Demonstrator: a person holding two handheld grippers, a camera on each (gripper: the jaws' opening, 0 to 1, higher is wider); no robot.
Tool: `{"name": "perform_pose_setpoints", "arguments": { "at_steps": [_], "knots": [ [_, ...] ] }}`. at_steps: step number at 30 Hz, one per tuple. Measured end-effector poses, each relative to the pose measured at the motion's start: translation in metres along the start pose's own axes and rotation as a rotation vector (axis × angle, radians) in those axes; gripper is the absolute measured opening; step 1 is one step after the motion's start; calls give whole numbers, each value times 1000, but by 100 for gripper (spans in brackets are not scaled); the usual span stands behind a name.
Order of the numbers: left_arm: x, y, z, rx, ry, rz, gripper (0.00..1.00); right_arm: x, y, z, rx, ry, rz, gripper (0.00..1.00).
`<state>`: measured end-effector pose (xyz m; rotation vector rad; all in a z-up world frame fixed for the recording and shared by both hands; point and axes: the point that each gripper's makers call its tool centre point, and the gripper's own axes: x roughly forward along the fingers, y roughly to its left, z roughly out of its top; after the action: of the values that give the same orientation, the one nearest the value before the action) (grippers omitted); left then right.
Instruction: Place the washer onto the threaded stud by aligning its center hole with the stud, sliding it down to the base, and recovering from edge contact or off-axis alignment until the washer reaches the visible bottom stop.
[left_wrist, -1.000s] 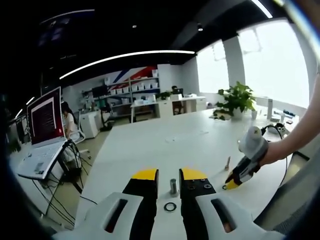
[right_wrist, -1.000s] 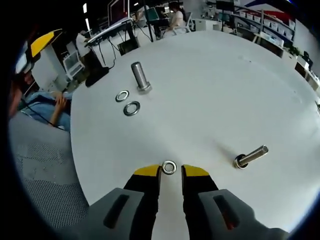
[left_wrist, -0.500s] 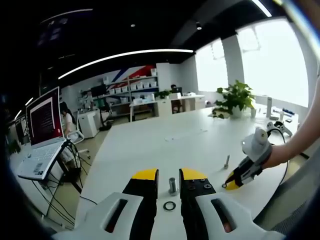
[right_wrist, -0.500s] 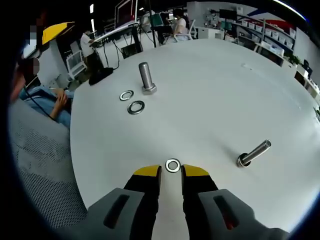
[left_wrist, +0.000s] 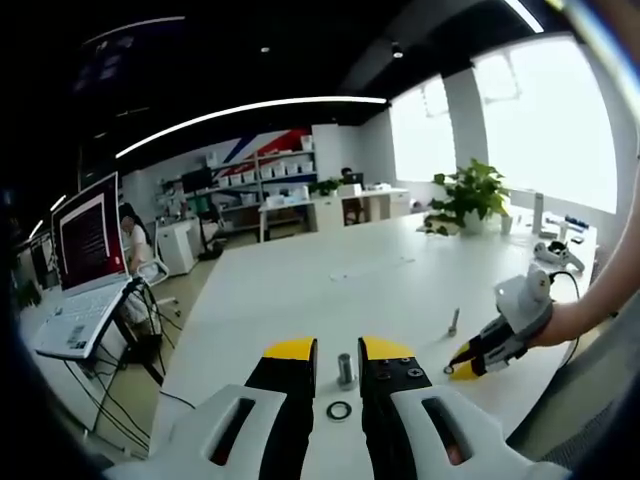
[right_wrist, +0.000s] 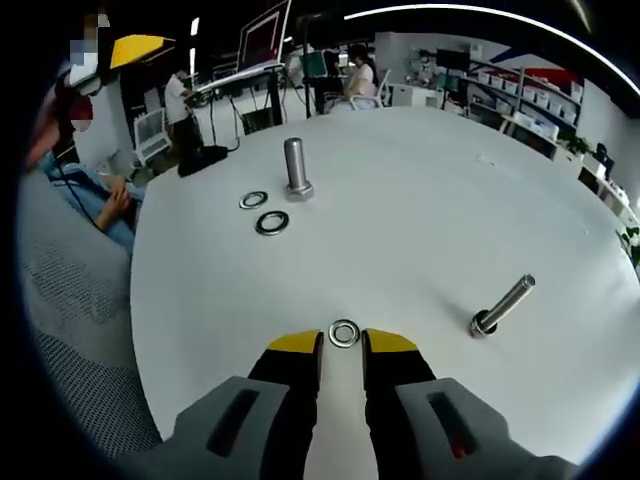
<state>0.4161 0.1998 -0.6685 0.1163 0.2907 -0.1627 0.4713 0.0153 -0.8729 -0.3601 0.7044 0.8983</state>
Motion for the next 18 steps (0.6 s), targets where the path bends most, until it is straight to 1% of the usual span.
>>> {"name": "perform_pose_setpoints", "arguments": {
  "at_steps": [6, 8, 10, 12, 18],
  "knots": [
    [0, -1, 0, 1, 2, -2, 14, 1, 0, 2, -10, -20, -2, 17],
    [0, -1, 0, 0, 1, -3, 14, 1, 1, 2, -9, -26, 2, 15],
    [0, -1, -1, 1, 2, -2, 14, 1, 1, 2, -16, -30, -2, 15],
    [0, -1, -1, -2, 2, -2, 14, 1, 1, 2, -6, -30, -3, 15],
    [0, -1, -1, 2, 3, -2, 14, 0, 2, 2, -18, -21, -3, 15]
  ]
}}
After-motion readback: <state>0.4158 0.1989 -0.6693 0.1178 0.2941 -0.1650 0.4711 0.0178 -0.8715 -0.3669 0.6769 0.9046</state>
